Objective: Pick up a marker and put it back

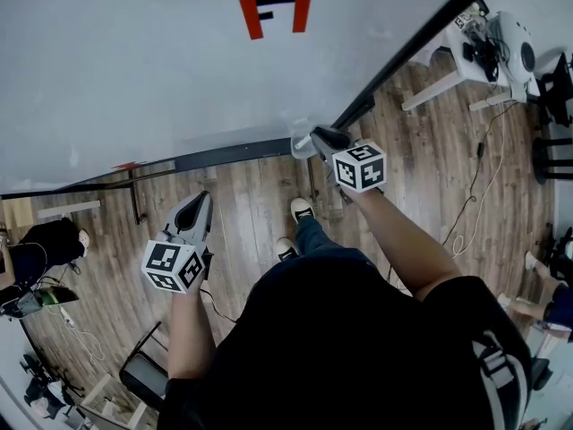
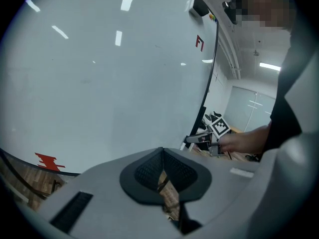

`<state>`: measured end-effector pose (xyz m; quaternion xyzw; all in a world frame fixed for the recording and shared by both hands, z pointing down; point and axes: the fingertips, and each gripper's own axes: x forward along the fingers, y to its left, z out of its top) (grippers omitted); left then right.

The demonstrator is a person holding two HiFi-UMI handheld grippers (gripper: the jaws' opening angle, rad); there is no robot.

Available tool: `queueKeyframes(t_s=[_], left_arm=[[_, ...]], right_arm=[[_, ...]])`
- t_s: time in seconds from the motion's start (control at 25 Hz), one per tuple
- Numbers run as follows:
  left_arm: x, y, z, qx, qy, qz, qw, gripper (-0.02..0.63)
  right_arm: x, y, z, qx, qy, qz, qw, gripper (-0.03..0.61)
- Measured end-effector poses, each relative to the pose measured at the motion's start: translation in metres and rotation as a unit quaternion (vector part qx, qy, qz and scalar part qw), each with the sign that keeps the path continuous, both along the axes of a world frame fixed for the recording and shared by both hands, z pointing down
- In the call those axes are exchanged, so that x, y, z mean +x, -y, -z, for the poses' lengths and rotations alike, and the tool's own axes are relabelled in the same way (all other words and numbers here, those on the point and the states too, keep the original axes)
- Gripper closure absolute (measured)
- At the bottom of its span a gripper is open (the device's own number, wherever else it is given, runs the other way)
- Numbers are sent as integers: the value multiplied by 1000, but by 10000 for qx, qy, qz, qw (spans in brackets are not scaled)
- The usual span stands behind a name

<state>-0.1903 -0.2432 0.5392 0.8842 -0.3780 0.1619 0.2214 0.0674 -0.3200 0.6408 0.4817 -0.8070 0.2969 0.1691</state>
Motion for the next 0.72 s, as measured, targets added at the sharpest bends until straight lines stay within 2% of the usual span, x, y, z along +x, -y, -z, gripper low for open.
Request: queueKeyframes(t_s=[0.72], left_arm=[[-6, -28, 32, 373, -28, -79, 9993, 600]], right_arm=[[3, -32, 58, 521, -145, -57, 9985, 517]])
